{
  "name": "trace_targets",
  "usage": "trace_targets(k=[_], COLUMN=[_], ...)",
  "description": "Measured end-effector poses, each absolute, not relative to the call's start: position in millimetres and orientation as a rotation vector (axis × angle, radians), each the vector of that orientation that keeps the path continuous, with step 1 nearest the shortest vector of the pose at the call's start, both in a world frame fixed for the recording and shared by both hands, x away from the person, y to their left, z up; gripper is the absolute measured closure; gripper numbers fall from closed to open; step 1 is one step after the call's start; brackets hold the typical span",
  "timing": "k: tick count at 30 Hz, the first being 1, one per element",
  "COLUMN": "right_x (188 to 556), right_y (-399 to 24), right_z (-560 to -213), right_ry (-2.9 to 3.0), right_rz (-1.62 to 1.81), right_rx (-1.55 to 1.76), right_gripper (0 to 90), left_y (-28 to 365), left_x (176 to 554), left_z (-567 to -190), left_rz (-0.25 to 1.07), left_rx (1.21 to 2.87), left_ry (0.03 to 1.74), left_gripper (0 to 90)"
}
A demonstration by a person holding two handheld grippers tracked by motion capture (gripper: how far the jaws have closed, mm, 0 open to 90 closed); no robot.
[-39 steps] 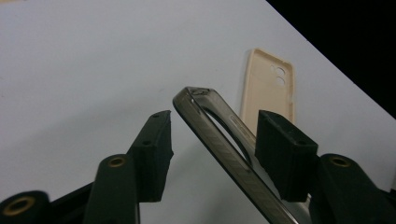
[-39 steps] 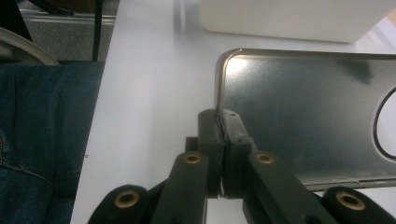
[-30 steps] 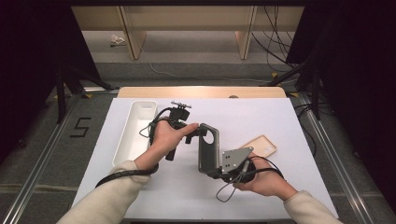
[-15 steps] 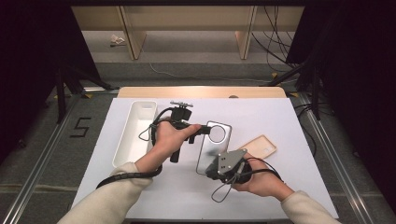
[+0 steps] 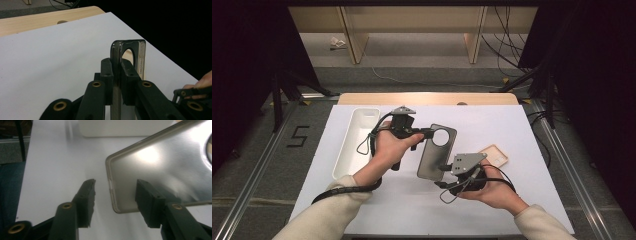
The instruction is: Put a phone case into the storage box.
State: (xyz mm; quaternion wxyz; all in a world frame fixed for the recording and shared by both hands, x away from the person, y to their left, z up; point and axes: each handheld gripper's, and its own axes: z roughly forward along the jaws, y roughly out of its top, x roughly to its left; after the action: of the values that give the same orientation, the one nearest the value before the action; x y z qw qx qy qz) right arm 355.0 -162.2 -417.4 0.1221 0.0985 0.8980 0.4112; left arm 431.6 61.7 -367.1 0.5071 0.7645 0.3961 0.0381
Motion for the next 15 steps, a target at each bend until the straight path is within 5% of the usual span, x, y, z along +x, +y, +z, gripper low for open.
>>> trace_targets(k=[15], right_x=[360], right_y=[-176], right_z=[-416], right_ry=[2.561], right_rz=[1.319], right_rx=[0.504], right_gripper=[23.2], left_y=[84], left_x=[429], left_z=[-366], left_rz=[0.176], left_rx=[1.823], left_ry=[0.874], left_gripper=[81.7])
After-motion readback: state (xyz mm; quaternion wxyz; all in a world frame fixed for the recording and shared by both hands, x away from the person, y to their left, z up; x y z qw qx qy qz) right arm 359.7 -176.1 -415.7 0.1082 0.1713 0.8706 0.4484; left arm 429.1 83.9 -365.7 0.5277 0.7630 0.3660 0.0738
